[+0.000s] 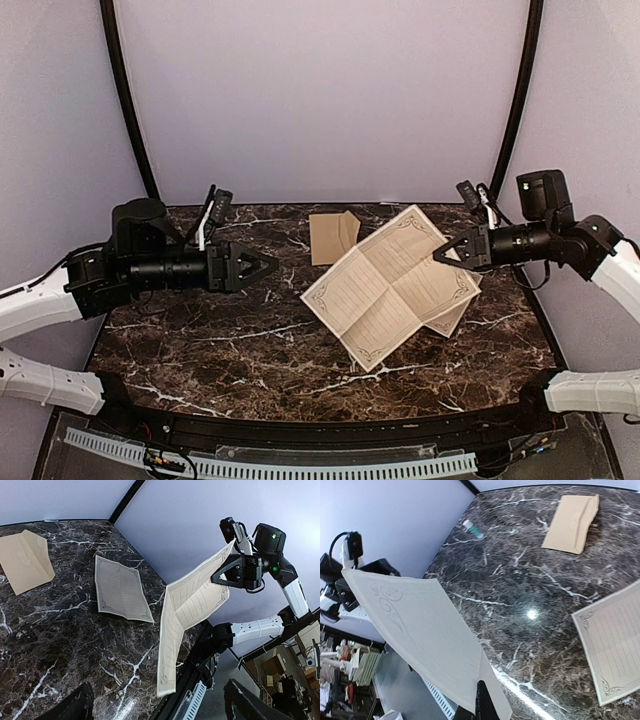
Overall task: Place the letter into the envelope and seal it
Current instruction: Pick up the letter from the center of the board, then fold the letter.
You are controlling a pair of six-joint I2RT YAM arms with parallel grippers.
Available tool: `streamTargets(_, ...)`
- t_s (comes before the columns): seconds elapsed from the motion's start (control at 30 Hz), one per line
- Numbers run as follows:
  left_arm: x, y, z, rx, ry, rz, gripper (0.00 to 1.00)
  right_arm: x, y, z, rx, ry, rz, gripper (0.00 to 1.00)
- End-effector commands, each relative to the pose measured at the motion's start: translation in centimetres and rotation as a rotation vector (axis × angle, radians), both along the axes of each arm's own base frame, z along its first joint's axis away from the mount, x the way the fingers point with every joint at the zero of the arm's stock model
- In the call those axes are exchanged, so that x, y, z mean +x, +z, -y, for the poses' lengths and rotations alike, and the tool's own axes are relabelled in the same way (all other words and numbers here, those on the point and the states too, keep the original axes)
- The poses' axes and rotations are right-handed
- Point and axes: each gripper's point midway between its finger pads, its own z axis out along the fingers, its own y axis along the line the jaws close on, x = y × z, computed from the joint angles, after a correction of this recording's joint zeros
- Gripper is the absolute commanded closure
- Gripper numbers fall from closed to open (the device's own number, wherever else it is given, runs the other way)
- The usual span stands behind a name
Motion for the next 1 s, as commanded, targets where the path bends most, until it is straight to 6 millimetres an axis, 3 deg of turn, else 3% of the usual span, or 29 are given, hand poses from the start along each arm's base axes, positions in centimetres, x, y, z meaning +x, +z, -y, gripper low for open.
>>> streamTargets(0.0,-1.0,2.5,2.3,-0.019,-0.092,0.098,0.11,-1.5,2.6,-3.5,0.049,0.151,0.054,1.0)
streamTargets(0.2,-1.3,1.3,3.8,0.017,-0.132,0.078,0.07,-2.2,3.0,-6.7,0.051,0.237,0.071,1.0)
streamTargets(0.4,-2.6,0.0,5.0,0.053,-0.175,0.051,0.06,-1.8,3.0,-8.3,0.05,0.255,0.085,1.0)
streamTargets(0.57,-2.0,-1.5,5.1,0.096,-0.139,0.022,0.06,-1.9,3.1,-9.1,0.052,0.275,0.094,1.0)
streamTargets(0.77,-1.6,-1.4,5.0,0.089,-0.116,0.022,0.2,-2.0,3.3,-9.1,0.048,0.27,0.099,1.0)
streamTargets(0.97,-1.7,-2.3,5.5,0.103,-0.127,-0.011,0.5,-2.1,3.3,-9.1,0.048,0.27,0.105,1.0)
